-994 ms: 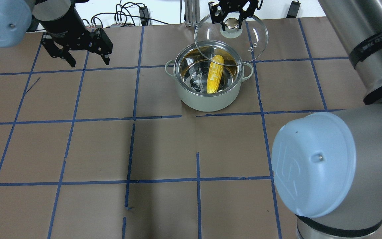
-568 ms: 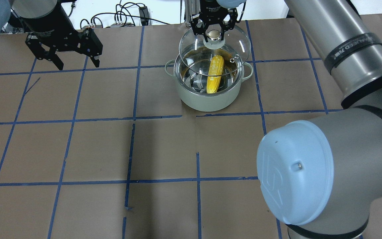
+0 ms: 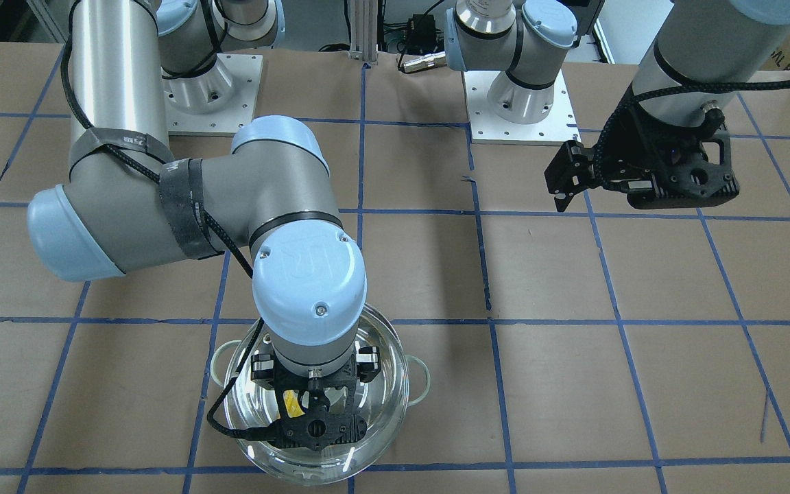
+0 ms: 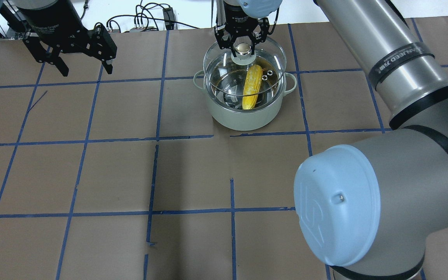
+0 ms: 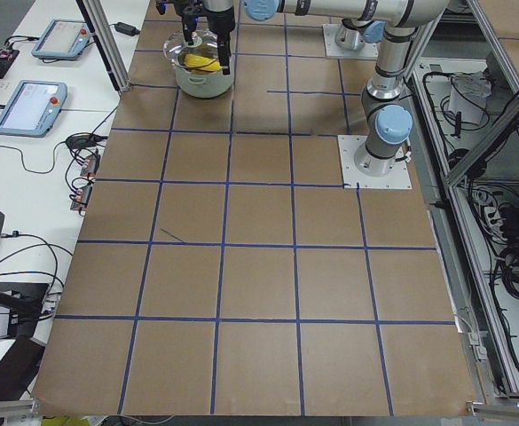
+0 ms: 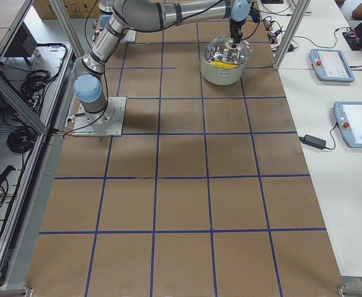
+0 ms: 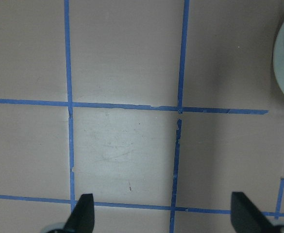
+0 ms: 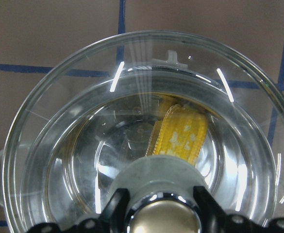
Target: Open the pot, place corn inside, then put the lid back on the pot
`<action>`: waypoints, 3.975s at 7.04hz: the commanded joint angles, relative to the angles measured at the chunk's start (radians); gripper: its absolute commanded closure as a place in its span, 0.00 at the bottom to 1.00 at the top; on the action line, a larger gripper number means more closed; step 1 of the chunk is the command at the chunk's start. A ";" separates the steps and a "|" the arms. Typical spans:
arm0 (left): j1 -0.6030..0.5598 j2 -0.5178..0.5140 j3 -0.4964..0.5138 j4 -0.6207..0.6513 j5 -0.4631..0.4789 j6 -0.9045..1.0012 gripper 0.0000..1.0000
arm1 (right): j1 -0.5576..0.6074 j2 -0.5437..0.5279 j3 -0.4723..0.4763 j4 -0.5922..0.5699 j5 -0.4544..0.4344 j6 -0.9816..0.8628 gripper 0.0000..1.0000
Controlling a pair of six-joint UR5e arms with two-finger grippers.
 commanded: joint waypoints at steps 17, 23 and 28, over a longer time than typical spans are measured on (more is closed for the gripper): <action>0.012 0.045 -0.102 0.100 -0.007 0.061 0.00 | -0.008 -0.077 0.170 -0.107 0.021 0.012 0.93; 0.012 0.045 -0.103 0.099 -0.007 0.064 0.00 | -0.017 -0.054 0.135 -0.117 0.021 0.005 0.92; 0.014 0.043 -0.103 0.100 -0.007 0.063 0.00 | -0.003 -0.069 0.156 -0.108 0.021 0.006 0.92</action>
